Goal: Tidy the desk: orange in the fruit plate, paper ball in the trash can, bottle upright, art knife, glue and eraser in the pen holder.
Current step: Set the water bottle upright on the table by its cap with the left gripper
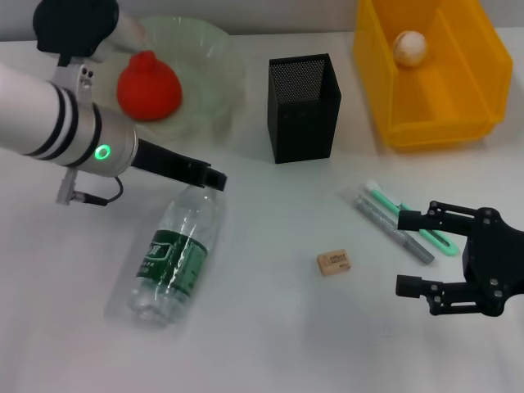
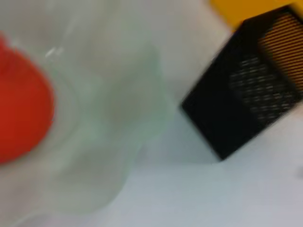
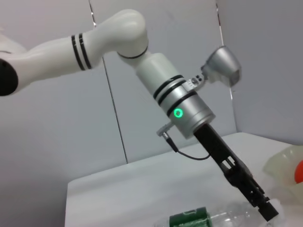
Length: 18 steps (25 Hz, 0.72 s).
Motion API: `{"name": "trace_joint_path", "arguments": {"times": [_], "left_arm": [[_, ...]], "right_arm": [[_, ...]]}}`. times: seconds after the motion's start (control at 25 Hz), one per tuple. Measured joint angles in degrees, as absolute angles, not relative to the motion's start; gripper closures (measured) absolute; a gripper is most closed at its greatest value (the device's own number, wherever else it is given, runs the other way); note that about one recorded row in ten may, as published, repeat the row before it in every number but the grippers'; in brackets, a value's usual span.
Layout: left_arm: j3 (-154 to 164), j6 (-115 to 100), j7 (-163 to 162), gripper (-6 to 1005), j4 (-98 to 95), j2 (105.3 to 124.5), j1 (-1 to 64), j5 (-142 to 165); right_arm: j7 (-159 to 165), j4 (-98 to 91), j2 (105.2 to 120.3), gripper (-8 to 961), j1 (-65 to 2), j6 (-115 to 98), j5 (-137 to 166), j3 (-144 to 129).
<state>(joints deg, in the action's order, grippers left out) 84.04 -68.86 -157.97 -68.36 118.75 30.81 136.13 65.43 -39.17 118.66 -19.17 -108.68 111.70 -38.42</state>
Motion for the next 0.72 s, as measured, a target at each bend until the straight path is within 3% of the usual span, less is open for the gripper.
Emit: {"name": "trace_joint_path", "arguments": {"times": [0.44,0.72], "left_arm": [[77.2,-71.0,-129.5,550,-71.6,118.53,19.4,113.4],[61.6,-81.9,-110.3,554,-60.8,118.44,18.2,100.6]], "right_arm": [[65.4,-35.4,119.08,111,-19.5,-113.3,111.6,-30.5],[66.6,-31.6,119.09,112,-20.3,-114.6,109.4,-28.4]]}}
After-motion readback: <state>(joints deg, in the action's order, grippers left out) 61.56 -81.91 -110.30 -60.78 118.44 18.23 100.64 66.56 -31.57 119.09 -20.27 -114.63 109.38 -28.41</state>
